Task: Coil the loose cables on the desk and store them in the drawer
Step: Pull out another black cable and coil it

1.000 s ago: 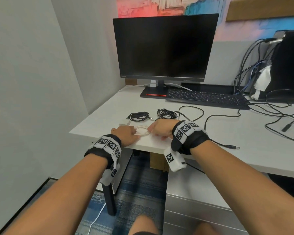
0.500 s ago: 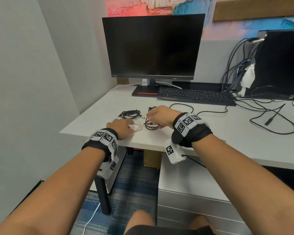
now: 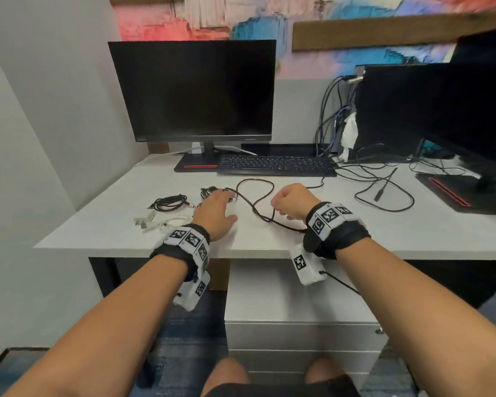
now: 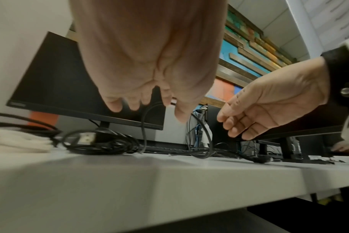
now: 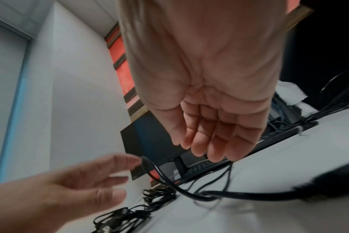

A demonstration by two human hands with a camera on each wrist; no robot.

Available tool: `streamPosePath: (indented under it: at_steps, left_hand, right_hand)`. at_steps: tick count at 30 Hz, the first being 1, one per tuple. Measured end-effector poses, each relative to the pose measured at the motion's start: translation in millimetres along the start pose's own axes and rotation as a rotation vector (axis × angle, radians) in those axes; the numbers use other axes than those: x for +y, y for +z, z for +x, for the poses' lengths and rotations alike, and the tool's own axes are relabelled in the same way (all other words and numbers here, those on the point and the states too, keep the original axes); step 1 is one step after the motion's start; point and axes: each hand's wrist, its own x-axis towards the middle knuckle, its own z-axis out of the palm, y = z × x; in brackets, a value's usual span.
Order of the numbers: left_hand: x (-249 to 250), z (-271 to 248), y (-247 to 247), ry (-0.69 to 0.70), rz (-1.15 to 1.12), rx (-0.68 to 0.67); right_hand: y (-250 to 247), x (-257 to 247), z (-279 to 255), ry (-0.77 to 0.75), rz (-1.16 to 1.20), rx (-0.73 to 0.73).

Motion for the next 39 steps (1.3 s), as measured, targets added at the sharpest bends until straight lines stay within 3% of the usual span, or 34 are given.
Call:
streamPosePath:
  at_steps: [4, 6, 11, 16, 22, 25, 30, 35, 39]
  left_hand:
    - [24.7, 10.7, 6.0, 0.078, 0.020, 0.172]
    - [32.0, 17.2, 4.0, 0.058, -0.020, 0.181]
    - [41.8, 28.7, 3.0, 0.068, 0.161, -0.086]
    - [46.7, 22.1, 7.8, 0.082, 0.161, -0.274]
    - [45.0, 17.0, 18.5, 0.050, 0.098, -0.324]
    - [45.8, 18.6, 21.3, 0.013, 0.132, -0.296]
    - [47.8, 25.9, 23.7, -0.007, 0.060, -0.250]
    - [62.0, 41.1, 13.6, -0.013, -0.318, 0.072]
    - [80.8, 50.1, 2.2, 0.068, -0.467, 0.108]
  right_hand:
    - [-12.4, 26.8, -1.3, 0.043, -0.179, -0.023]
    - [-12.3, 35.6, -5.1, 0.051, -0.306, -0.090]
    - [-8.3, 50.8, -13.0, -0.032, -0.473, -0.134]
    - [-14.3, 53.6, -12.3, -0.004, -0.471, -0.119]
    - [-26.7, 53.4, -5.1, 0.075, -0.234, -0.123]
    - [-31.8, 48.7, -4.8, 0.080, 0.000, -0.049]
    - [-48.8, 36.0, -12.0, -0.051, 0.211, 0.054]
    - [-58.0, 30.7, -25.3, -0.103, 0.462, 0.032]
    - [-68.3, 22.6, -27.5, -0.099, 0.745, 0.046]
